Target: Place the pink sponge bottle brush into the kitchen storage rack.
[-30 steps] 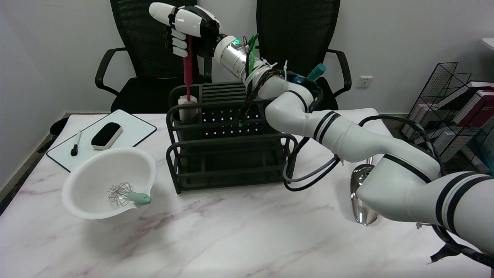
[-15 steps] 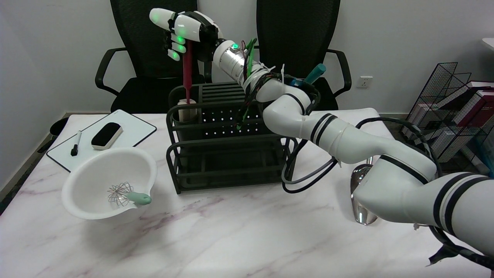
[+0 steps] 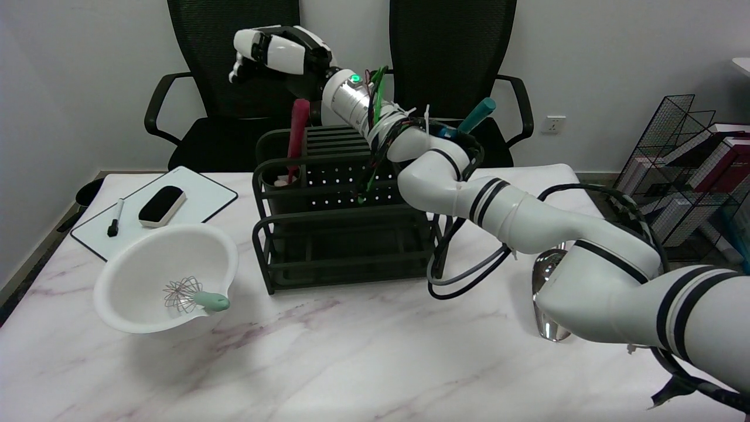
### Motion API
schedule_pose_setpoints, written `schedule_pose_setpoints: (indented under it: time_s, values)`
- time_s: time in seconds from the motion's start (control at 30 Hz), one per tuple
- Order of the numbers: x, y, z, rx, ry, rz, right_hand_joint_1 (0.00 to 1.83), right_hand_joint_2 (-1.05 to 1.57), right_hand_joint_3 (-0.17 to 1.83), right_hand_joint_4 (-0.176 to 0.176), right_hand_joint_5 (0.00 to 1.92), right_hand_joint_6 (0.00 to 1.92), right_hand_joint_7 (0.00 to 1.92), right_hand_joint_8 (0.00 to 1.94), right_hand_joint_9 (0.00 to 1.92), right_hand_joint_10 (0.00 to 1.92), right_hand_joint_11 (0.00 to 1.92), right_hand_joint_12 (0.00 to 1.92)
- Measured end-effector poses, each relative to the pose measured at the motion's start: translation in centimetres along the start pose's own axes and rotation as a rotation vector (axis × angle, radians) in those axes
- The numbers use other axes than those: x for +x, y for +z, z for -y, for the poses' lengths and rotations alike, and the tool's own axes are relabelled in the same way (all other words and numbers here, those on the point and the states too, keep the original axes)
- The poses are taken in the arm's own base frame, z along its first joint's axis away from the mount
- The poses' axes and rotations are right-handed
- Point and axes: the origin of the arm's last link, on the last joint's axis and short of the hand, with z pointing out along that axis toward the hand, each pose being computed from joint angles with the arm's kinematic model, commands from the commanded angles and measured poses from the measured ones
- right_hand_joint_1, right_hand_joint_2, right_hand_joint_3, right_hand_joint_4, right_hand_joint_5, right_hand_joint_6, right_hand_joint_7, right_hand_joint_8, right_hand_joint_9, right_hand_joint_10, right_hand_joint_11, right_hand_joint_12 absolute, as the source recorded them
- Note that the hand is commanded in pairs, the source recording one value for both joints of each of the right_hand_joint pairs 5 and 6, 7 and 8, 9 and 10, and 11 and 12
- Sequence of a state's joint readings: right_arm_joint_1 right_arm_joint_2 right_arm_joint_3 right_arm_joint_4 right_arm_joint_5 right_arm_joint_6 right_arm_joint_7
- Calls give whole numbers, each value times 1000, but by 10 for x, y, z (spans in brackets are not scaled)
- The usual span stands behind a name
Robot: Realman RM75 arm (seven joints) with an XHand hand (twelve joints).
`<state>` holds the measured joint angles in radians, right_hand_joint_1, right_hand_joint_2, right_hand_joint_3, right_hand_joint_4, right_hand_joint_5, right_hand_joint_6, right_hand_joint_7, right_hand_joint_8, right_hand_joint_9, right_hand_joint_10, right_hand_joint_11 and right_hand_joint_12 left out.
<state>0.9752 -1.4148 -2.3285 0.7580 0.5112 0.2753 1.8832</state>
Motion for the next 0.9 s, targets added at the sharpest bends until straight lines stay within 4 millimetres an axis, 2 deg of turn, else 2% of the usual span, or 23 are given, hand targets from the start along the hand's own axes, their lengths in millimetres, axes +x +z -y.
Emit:
schedule_pose_setpoints:
  time_s: [0.13,0.23,0.43,0.6,0.73,0.83,0.9]
  values:
    - [-1,-2,-2,4,4,3,1227,366,1527,0,581,581,979,979,1011,1011,848,848]
    - [-1,-3,-2,9,6,5,1198,437,1442,0,560,560,987,987,1023,1023,880,880]
    - [-2,-5,3,38,8,16,1105,720,1221,0,704,704,1120,1120,1176,1176,1081,1081]
    - [-2,-9,15,79,6,31,1027,970,1036,0,834,834,1235,1235,1290,1290,1230,1230]
    - [0,-16,25,118,3,35,1011,1075,1016,0,937,937,1302,1302,1362,1362,1298,1298]
    - [2,-25,33,153,4,37,914,1277,907,0,1137,1137,1566,1566,1614,1614,1440,1440]
    - [5,-33,37,174,4,34,868,1351,869,0,1244,1244,1629,1629,1668,1668,1520,1520]
